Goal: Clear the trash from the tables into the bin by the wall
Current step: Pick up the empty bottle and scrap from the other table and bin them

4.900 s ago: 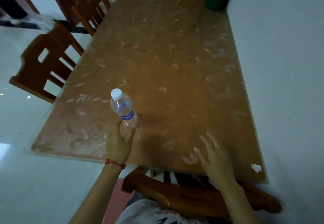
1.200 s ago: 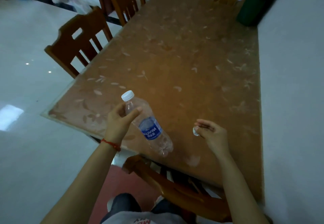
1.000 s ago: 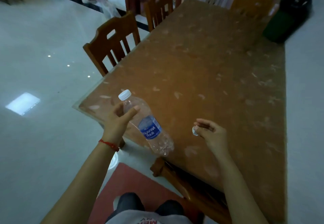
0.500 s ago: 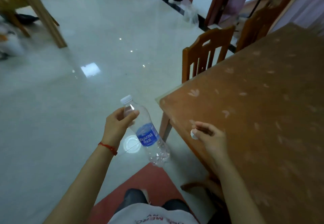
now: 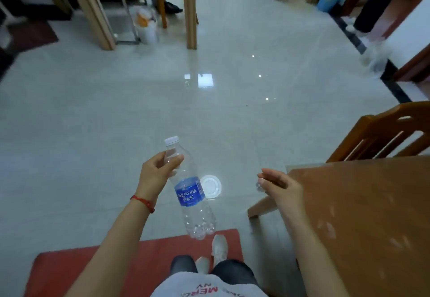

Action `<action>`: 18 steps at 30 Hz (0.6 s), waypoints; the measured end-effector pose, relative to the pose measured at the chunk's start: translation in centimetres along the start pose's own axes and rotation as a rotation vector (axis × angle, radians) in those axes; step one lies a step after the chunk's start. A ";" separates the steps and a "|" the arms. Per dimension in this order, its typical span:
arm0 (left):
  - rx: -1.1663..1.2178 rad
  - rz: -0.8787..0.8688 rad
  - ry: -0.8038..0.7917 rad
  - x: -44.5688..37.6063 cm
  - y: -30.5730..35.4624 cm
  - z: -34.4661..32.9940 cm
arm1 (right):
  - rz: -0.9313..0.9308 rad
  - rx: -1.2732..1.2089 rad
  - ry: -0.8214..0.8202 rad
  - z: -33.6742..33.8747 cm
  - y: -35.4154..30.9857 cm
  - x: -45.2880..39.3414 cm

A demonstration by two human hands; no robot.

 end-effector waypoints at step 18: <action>0.067 0.015 0.167 -8.6 2.6 3.8 | -0.061 0.016 -0.147 -2.8 -3.9 -13.6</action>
Point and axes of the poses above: each hand's wrist, its own x-axis away from the middle knuckle, its own z-axis out of the back of the hand, y = z × x, the point moved 6 cm from there along -x, towards the middle knuckle, and after that the axes turned 15 degrees about -y, right-handed, at the moved point
